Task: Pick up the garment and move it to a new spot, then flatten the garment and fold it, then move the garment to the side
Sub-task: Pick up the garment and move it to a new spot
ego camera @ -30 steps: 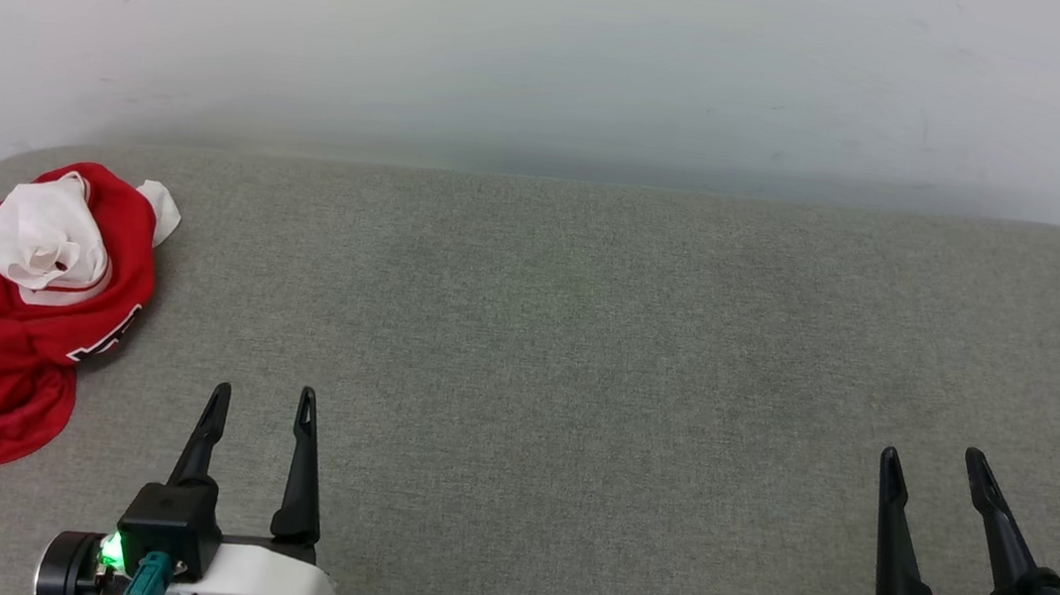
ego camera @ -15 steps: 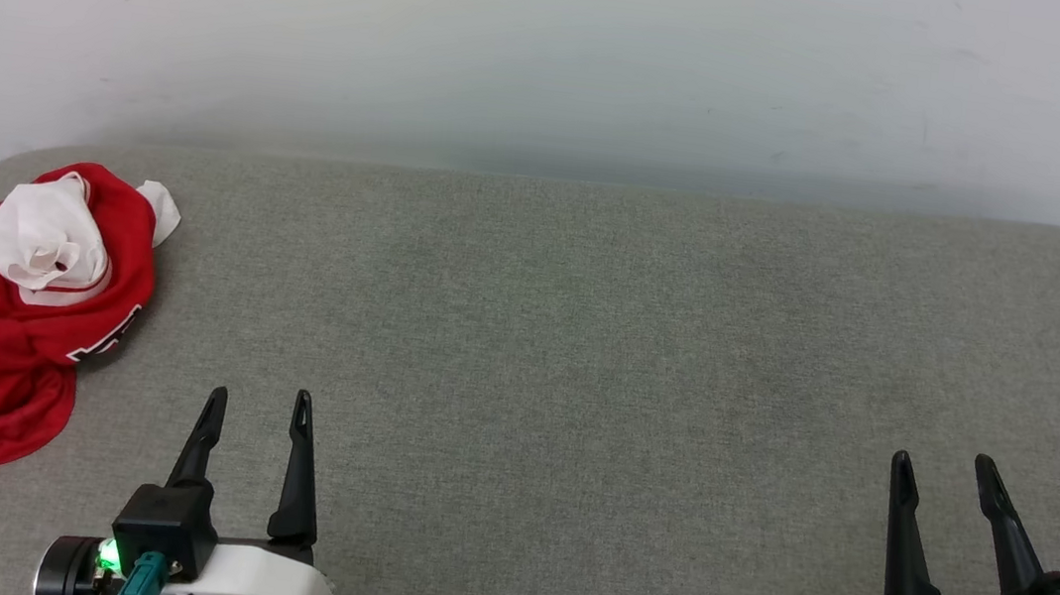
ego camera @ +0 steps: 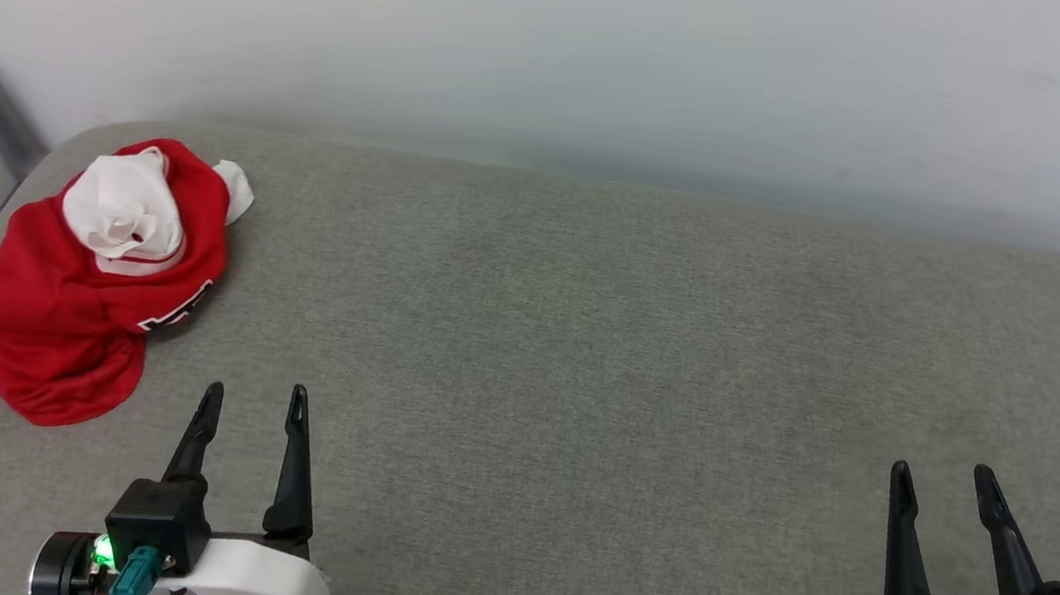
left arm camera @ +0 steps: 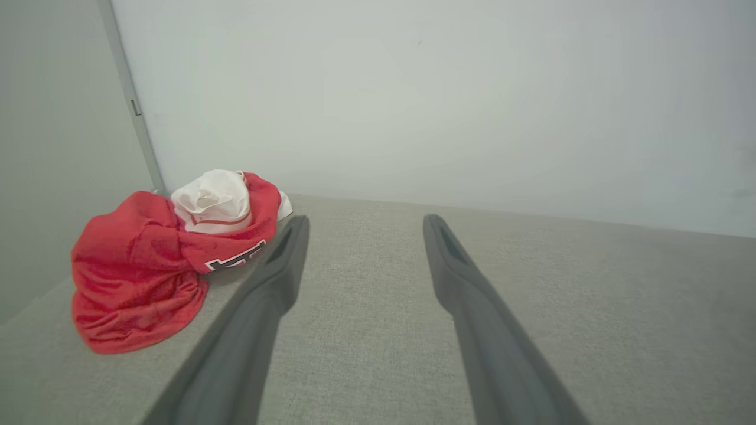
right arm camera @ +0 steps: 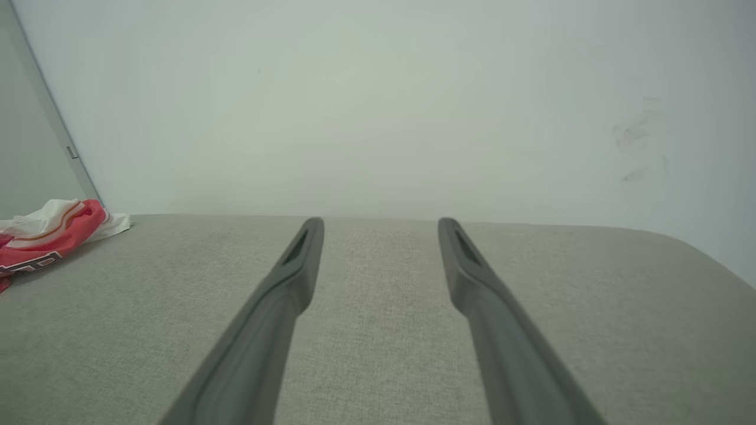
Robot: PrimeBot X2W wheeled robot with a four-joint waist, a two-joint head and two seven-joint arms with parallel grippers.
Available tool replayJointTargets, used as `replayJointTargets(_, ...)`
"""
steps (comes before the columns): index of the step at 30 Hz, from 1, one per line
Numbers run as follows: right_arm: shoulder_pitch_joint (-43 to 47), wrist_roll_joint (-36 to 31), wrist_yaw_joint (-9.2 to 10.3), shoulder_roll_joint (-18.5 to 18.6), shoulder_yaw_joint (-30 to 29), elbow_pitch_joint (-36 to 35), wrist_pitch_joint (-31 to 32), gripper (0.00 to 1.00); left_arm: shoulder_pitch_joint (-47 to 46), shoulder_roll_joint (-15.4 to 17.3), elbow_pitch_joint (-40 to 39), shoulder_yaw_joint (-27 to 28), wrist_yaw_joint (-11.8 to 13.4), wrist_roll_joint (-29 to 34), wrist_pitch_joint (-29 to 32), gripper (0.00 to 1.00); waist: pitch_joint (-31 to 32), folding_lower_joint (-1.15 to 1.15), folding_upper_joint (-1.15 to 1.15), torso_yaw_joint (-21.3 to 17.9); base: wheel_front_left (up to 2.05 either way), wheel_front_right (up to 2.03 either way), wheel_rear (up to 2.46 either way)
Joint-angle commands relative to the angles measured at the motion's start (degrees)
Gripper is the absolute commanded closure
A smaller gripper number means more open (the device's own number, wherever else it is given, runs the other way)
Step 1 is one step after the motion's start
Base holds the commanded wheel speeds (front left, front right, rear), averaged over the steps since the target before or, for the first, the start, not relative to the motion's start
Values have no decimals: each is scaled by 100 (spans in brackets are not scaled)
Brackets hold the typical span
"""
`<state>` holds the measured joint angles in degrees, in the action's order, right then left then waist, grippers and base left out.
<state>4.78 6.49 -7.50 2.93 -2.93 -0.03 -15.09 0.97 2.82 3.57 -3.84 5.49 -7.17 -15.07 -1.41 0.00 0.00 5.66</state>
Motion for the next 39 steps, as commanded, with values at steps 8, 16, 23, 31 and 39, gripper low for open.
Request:
replayJointTargets(8,58,-76,2,-9,39,-91,-12,0,-42,9,-10,123,-11,-10,-16,0,-48,0,0,775,0,0,0)
replayJointTargets(16,50,-129,2,-9,81,-116,-12,0,-6,9,-15,245,44,-79,-15,0,-85,0,0,1467,0,0,0)
replayJointTargets(23,123,-109,2,-9,101,-128,-12,0,-5,8,7,324,42,-170,-15,0,-78,0,0,2055,0,0,0)
replayJointTargets(31,110,-136,2,-9,184,-117,-12,0,86,8,-22,456,69,-210,-16,0,-64,0,0,2406,0,0,0)
replayJointTargets(39,0,-215,2,-9,238,-81,-12,0,70,8,-56,522,84,-253,-16,0,-135,0,0,2442,0,0,0)
